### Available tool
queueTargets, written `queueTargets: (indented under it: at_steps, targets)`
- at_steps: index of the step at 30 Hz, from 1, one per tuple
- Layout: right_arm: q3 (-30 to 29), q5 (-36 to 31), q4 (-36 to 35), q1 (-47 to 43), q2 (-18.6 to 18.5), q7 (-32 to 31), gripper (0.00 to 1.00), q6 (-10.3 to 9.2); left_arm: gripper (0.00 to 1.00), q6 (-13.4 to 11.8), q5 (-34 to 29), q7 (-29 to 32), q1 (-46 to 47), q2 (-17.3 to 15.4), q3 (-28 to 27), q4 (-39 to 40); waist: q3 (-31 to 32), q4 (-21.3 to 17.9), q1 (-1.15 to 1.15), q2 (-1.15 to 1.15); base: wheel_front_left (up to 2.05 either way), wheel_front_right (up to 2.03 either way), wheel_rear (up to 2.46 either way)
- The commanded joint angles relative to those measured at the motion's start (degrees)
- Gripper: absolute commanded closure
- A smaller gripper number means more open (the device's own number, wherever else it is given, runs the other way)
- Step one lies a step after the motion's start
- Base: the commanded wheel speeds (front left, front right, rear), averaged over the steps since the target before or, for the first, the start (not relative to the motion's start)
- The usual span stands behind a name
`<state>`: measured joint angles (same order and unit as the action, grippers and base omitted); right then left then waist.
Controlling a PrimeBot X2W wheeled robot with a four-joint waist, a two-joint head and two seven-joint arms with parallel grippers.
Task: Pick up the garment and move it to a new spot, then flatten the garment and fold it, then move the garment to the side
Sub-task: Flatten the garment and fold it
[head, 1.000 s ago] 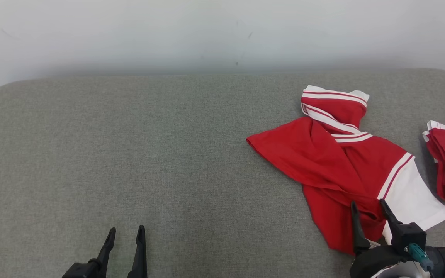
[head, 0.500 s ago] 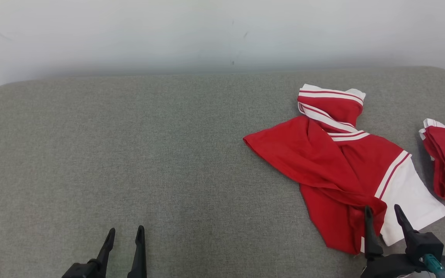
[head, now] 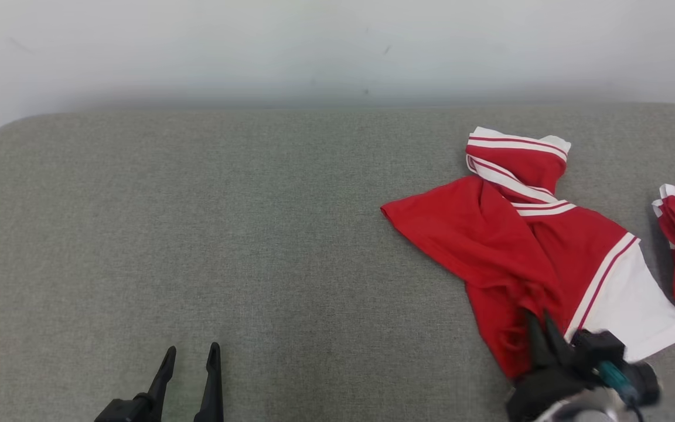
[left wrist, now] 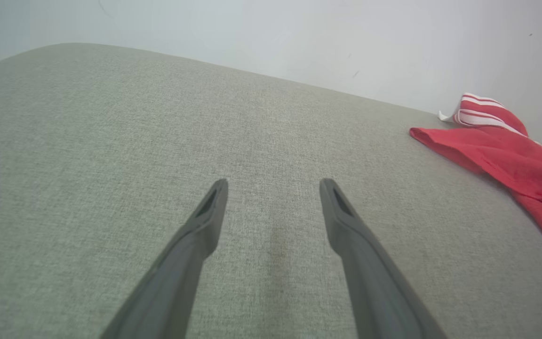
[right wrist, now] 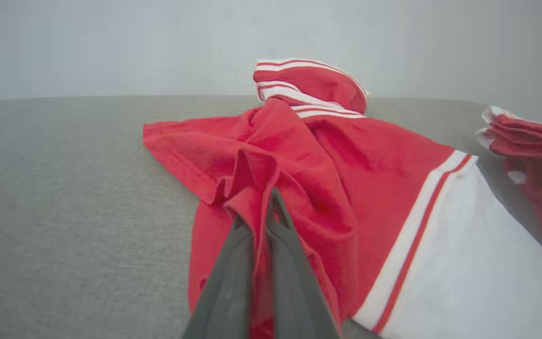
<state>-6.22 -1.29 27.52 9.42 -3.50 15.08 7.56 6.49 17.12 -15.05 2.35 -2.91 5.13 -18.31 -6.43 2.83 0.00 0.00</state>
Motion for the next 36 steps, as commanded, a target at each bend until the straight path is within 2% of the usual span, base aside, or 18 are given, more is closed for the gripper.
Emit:
queueTargets:
  at_steps: [1,7,12,16,20,21,22,27,30,36]
  targets:
    - [2.45,1.30,-0.94,1.51,0.24,0.07,1.00,-0.14,0.00,-0.04,0.10,-0.17,-0.27,0.02,-0.08,0.12,-0.13,0.35,0.00,0.00,0.00,0.00,0.00]
    - [18.94,8.14,-4.20,8.56,0.45,0.07,1.00,-0.14,0.00,0.05,0.23,-0.17,0.71,0.04,0.91,-0.31,-0.58,2.18,0.00,0.00,0.00,0.00,0.00]
    - [30.39,12.50,-1.50,18.42,0.62,-0.66,1.00,-0.14,0.00,-0.04,0.71,-0.16,1.71,0.03,2.65,-0.48,-0.79,6.28,0.00,0.00,0.00,0.00,0.00]
    - [35.93,14.22,3.53,26.18,0.60,-0.74,1.00,-0.14,0.00,-0.27,1.36,-0.16,2.34,0.02,4.88,-0.63,-1.40,11.26,0.00,0.00,0.00,0.00,0.00]
    - [38.13,14.98,10.91,32.36,0.65,-0.69,1.00,-0.14,0.00,-0.38,2.08,-0.17,2.44,0.01,7.26,-1.00,-2.35,16.51,0.00,0.00,0.00,0.00,0.00]
    - [38.24,15.34,13.42,33.54,0.63,-1.18,0.57,-0.14,0.00,-0.41,2.30,-0.17,2.38,0.01,7.79,-1.07,-2.60,17.79,0.00,0.00,0.00,0.00,0.00]
    - [38.93,15.64,15.34,34.72,0.64,-1.22,0.00,-0.13,0.00,-0.51,2.21,-0.17,2.24,0.03,8.16,-1.18,-2.73,18.64,0.00,0.00,0.00,0.00,0.00]
    - [37.57,18.68,20.73,37.64,0.64,-0.21,0.00,-0.14,0.00,-1.12,2.48,-0.17,1.39,0.02,8.91,-0.79,-2.87,20.34,0.00,0.00,0.00,0.00,0.00]
    - [36.11,19.36,21.81,37.38,0.55,0.07,0.00,-0.14,0.00,-1.45,2.36,-0.17,1.31,0.04,8.14,-0.48,-2.60,18.65,0.00,0.00,0.00,0.00,0.00]
    - [30.52,16.55,19.08,34.47,-0.59,0.11,0.00,-0.14,0.00,-1.29,1.68,-0.17,2.37,0.04,7.26,0.05,-2.62,14.17,0.00,0.00,0.00,0.00,0.00]
